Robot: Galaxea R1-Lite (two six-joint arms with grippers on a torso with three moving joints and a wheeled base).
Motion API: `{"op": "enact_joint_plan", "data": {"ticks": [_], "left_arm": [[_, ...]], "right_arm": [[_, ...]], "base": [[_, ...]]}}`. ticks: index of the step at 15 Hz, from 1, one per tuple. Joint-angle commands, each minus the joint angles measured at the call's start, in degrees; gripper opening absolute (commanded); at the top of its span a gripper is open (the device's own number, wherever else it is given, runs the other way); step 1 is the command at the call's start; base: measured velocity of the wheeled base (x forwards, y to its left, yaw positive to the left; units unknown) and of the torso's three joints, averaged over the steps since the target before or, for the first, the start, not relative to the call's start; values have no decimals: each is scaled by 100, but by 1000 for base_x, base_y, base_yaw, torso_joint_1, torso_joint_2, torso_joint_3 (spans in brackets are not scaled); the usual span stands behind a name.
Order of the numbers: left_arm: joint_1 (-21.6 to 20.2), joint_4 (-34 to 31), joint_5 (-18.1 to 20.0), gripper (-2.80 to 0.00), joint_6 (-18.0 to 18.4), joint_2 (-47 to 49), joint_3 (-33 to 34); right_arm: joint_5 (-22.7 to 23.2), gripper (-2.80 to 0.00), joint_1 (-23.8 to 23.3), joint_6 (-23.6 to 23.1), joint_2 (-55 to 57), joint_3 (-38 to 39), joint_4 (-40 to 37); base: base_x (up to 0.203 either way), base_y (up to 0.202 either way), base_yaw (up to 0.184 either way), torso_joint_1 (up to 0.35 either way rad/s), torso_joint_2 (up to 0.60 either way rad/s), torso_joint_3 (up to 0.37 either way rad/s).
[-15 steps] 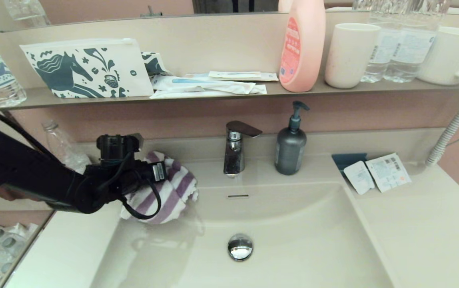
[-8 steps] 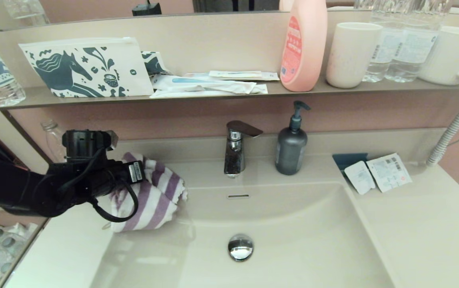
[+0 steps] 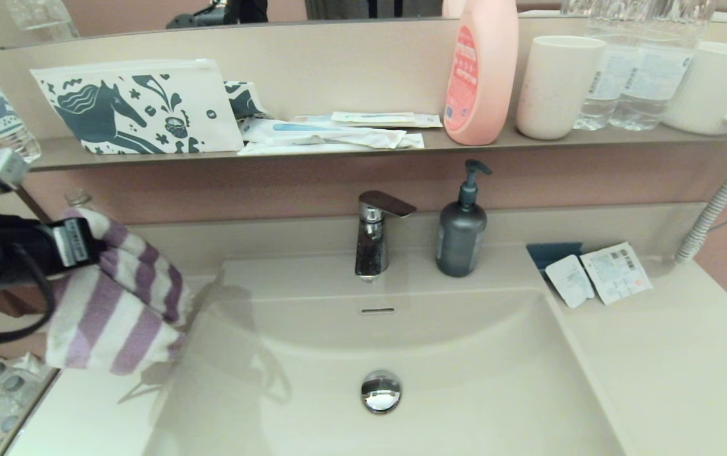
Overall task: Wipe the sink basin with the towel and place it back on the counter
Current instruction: Wipe the sink
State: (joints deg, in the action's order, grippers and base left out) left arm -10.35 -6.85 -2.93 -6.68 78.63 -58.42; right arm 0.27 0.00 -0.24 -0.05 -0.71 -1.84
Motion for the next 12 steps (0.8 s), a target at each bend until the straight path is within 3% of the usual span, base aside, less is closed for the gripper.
{"op": "enact_joint_plan", "data": {"ticks": [1,3,7,8,12], "left_arm": [[-773,-1421,326,-280,366,-823,-717],[-1390,-1715,783,-280,774,-1021,-738],[-2137,-1678,1728,-280,1173,-1065,279],[-2240,-1471,1942,-280,1291,-1031,622],[-2460,521,2456,-280,1619,-349,1997]], "right_arm": [[0,-280,0,-2,5,0,0],[8,-280,0,-2,5,0,0],[3,-280,0,-2,5,0,0],[0,-280,0,-2,5,0,0],[1,-280,0,-2,5,0,0]], "base": [[0,0,0,0,0,0],[0,0,0,0,0,0],[0,0,0,0,0,0],[0,0,0,0,0,0],[0,0,0,0,0,0]]}}
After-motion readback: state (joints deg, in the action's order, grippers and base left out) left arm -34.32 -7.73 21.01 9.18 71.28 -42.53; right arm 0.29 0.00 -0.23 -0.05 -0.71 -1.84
